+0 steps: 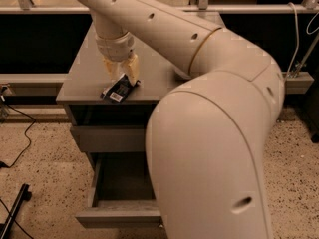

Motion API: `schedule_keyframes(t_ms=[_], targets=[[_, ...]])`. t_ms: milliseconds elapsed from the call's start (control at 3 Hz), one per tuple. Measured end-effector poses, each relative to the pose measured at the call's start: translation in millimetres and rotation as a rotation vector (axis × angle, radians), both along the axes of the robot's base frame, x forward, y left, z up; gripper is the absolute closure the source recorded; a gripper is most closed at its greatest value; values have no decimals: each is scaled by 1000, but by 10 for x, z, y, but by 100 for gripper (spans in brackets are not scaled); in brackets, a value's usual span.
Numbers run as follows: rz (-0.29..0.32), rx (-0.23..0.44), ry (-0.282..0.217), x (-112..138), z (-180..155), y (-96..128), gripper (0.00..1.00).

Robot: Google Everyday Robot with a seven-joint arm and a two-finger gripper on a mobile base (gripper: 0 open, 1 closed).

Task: Place rxbar blueberry into middle drawer

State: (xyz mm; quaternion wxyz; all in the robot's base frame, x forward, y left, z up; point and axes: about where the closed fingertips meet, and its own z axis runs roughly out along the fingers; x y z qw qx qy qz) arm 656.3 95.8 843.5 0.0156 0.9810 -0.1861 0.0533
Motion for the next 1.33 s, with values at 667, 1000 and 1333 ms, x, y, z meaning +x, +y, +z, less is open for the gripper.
schedule_keyframes(t_ms=[667, 1000, 1333], targets=[[-288, 279, 104, -894, 683, -589, 100], [-384, 420, 149, -1268, 629, -877, 100], [-502, 543, 187, -1450, 198, -1323, 100]])
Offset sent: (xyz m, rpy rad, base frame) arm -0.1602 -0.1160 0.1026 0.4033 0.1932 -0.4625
